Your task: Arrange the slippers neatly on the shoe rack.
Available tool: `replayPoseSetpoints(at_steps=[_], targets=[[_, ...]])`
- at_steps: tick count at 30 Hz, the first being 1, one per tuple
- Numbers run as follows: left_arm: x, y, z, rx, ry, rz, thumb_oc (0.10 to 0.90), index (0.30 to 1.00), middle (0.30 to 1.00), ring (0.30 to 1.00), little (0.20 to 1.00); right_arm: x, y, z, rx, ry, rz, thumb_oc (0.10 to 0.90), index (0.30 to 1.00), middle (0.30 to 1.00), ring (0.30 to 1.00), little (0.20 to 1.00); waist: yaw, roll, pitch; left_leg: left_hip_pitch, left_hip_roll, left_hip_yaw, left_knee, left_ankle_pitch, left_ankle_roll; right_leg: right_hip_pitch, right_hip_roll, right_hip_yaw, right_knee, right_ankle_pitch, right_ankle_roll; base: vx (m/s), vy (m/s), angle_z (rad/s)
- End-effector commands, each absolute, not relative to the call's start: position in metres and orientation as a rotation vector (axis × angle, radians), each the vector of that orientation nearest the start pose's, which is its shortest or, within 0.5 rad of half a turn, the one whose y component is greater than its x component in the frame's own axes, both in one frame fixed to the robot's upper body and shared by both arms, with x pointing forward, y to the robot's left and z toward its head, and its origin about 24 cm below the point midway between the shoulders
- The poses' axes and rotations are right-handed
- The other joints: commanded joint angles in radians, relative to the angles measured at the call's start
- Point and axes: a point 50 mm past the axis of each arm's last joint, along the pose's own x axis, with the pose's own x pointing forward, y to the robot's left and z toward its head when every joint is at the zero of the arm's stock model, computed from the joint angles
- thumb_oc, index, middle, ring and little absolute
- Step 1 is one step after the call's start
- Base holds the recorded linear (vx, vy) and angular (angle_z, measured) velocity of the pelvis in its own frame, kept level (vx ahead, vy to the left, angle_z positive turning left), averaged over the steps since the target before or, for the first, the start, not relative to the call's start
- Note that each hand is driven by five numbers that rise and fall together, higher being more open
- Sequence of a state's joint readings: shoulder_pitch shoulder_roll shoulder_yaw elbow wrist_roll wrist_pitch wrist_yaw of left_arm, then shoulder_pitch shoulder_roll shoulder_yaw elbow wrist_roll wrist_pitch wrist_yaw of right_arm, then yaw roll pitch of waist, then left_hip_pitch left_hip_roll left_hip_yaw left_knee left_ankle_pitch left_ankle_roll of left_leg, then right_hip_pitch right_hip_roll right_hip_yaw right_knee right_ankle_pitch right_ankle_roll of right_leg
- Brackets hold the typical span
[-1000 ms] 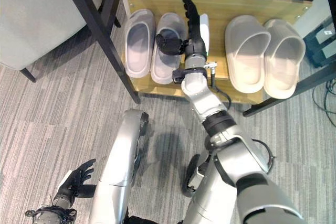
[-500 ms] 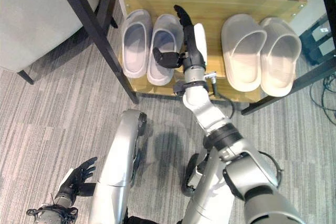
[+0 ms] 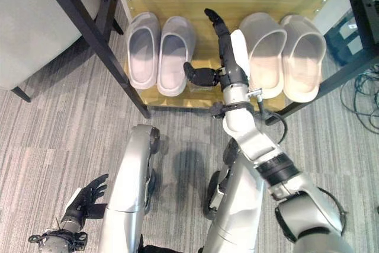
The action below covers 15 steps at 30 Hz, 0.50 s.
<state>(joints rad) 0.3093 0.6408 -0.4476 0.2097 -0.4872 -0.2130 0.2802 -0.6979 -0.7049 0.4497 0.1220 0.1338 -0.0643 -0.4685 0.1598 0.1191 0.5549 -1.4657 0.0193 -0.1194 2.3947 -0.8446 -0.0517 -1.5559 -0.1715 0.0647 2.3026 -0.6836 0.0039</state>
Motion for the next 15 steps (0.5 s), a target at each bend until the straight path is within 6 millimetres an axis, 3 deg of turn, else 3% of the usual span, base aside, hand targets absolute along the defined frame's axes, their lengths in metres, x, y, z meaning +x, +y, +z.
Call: replayPoseSetpoints(at_steps=[1, 2, 8, 12, 15], targets=[[0.129, 0.208, -0.039, 0.124, 0.407, -0.022, 0.8, 0.9, 0.9, 0.9, 0.9, 0.298, -0.161, 0.275, -0.475, -0.972, -0.022, 0.8, 0.9, 0.9, 0.9, 0.9, 0.057, 0.009, -0.035, -0.104, -0.1, 0.023, -0.195, 0.112, 0.016, -0.014, -0.018, 0.029, -0.093, 0.081, -0.079, 0.0, 0.0, 0.0], [0.129, 0.208, -0.038, 0.119, 0.398, -0.017, 0.8, 0.9, 0.9, 0.9, 0.9, 0.286, -0.164, 0.278, -0.454, -1.012, 0.001, 0.8, 0.9, 0.9, 0.9, 0.9, 0.046, 0.0, -0.035, -0.104, -0.098, 0.025, -0.199, 0.116, 0.017, -0.014, -0.018, 0.028, -0.097, 0.081, -0.076, 0.0, 0.0, 0.0], [0.136, 0.21, -0.037, 0.094, 0.361, 0.033, 0.8, 0.9, 0.9, 0.9, 0.9, 0.265, -0.176, 0.281, -0.413, -1.063, 0.03, 0.8, 0.9, 0.9, 0.9, 0.9, 0.015, -0.04, -0.035, -0.104, -0.098, 0.037, -0.22, 0.131, 0.021, -0.014, -0.015, 0.029, -0.114, 0.081, -0.074, 0.04, 0.027, 0.0], [0.158, 0.224, -0.024, 0.074, 0.246, 0.143, 0.8, 0.9, 0.9, 0.9, 0.9, 0.252, -0.185, 0.293, -0.466, -1.127, 0.035, 0.8, 0.9, 0.9, 0.9, 0.9, 0.004, -0.121, -0.035, -0.104, -0.101, 0.081, -0.411, 0.184, 0.023, -0.014, -0.008, 0.032, -0.279, 0.116, -0.082, -0.01, -0.065, -0.2], [0.183, 0.227, -0.012, 0.044, 0.154, 0.174, 0.8, 0.9, 0.9, 0.9, 0.9, 0.247, -0.192, 0.301, -0.529, -1.157, 0.023, 0.8, 0.9, 0.9, 0.9, 0.9, -0.002, -0.146, -0.035, -0.104, -0.127, 0.072, -0.588, 0.278, 0.017, 0.021, -0.009, -0.001, -0.427, 0.151, -0.077, -0.16, -0.046, -0.22]])
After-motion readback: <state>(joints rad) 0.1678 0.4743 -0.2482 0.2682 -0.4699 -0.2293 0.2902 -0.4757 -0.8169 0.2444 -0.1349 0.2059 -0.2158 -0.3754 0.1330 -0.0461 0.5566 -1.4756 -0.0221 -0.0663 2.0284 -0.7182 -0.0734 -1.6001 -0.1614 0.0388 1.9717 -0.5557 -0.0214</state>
